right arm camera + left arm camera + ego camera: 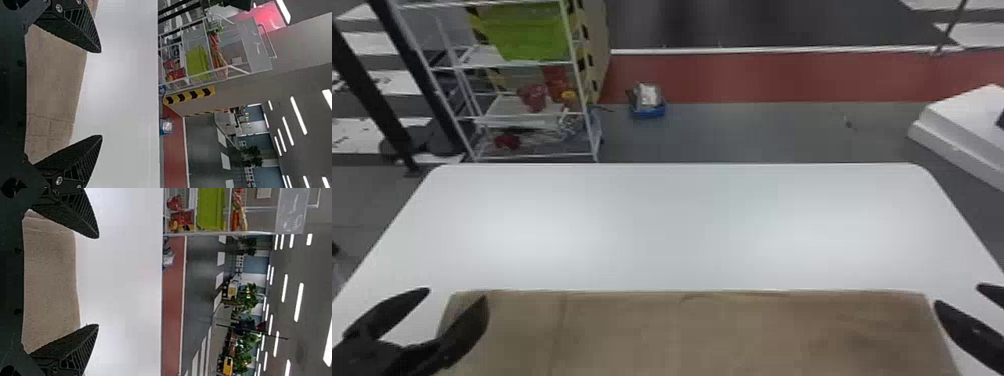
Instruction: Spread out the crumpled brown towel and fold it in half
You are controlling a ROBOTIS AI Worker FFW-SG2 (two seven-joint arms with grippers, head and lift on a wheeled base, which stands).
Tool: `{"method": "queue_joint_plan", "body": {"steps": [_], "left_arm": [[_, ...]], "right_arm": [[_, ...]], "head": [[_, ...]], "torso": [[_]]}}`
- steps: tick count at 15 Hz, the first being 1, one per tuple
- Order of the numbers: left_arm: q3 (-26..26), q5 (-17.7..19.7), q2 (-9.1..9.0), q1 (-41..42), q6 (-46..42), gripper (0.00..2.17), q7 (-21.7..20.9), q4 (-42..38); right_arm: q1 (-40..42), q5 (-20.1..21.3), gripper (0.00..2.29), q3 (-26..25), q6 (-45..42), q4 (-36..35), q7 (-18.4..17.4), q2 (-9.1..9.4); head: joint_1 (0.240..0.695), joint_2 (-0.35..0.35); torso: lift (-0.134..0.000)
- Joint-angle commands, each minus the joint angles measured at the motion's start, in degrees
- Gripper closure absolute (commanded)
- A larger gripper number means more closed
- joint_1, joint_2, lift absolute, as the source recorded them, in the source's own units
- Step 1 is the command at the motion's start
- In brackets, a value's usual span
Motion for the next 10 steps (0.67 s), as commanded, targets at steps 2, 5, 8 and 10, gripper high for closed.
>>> {"method": "queue_joint_plan", "body": {"steps": [2,5,8,10], "left_arm": [[0.07,-1.83,-0.41,-0.90,1.60,0.09,-0.08,0.69],[0.34,-1.48,-0.41,-1.70,2.83,0.09,-1.13,0.86],[0.60,-1.66,-0.41,-2.84,5.47,0.09,-1.66,0.95],[0.69,-1.74,-0.41,-3.28,6.00,0.09,-1.66,1.22]], "right_arm": [[0.09,0.20,0.11,-3.89,2.44,0.73,1.75,0.05],[0.00,0.81,0.11,-4.77,2.44,1.17,1.84,0.05],[-1.67,0.73,0.11,-6.97,2.44,3.46,4.92,0.05],[-2.11,0.73,0.11,-7.23,2.44,4.07,5.36,0.05]], "head": [[0.695,0.021],[0.695,-0.005],[0.695,-0.030],[0.695,-0.038]], "torso": [[-0.124],[-0.124],[-0.124],[-0.124]]}}
